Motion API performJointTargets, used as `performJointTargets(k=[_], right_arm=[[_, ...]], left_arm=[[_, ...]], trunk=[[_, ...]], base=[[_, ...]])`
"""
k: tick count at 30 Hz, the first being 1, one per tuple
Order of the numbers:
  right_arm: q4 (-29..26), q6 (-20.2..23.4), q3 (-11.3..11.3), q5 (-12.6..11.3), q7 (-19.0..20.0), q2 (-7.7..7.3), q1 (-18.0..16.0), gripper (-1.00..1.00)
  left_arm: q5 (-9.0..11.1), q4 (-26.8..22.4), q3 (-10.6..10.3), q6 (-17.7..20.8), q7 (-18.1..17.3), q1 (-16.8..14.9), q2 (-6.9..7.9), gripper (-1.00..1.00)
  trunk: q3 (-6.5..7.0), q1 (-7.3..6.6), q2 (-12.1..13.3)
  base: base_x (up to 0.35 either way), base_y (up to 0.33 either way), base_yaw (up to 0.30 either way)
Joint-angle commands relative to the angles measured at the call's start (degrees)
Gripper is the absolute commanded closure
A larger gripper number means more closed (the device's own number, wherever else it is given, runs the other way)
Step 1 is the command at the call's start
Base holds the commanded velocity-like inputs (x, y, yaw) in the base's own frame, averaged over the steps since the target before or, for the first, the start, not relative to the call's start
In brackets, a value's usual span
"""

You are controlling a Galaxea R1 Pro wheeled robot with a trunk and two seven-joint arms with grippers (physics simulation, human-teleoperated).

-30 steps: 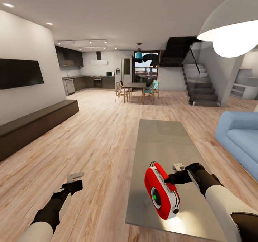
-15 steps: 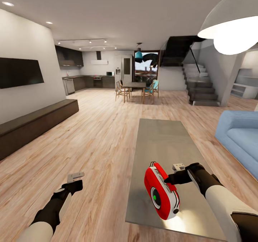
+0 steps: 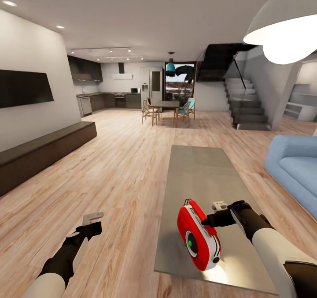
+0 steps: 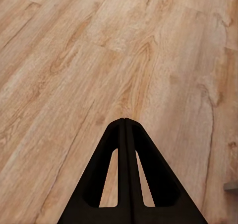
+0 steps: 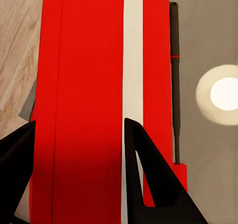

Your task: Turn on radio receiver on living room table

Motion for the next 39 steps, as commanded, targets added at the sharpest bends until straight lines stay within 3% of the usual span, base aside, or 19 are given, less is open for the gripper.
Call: performJointTargets(k=[1,9,17,25,39], right_arm=[[-0.02,0.07,-0.05,-0.33,0.04,0.0,-0.02,1.0],[-0.02,0.07,-0.01,-0.33,0.04,0.03,-0.02,1.0],[-0.02,0.07,-0.01,-0.33,0.04,0.08,-0.02,1.0],[-0.02,0.07,-0.01,-0.33,0.04,0.09,-0.02,1.0],[-0.01,0.07,0.05,-0.26,-0.12,0.09,-0.02,1.0]], left_arm=[[0.0,0.0,0.0,0.0,0.0,0.0,0.0,1.0],[0.0,0.0,0.0,0.0,0.08,0.0,-0.15,1.0],[0.0,0.0,0.0,0.0,-0.07,0.0,-0.12,1.0],[-0.01,0.0,0.0,0.0,0.0,0.0,-0.17,1.0],[-0.03,0.0,0.0,0.0,0.0,0.0,-0.18,1.0]], trunk=[[-0.18,0.22,-0.42],[-1.62,1.98,-3.63],[-1.62,1.98,-3.63],[-3.05,3.74,-6.84],[-3.05,3.74,-6.84]], base=[[0.0,0.0,0.0],[0.0,0.0,0.0],[0.0,0.0,0.0],[0.0,0.0,0.0],[0.0,0.0,0.0]])
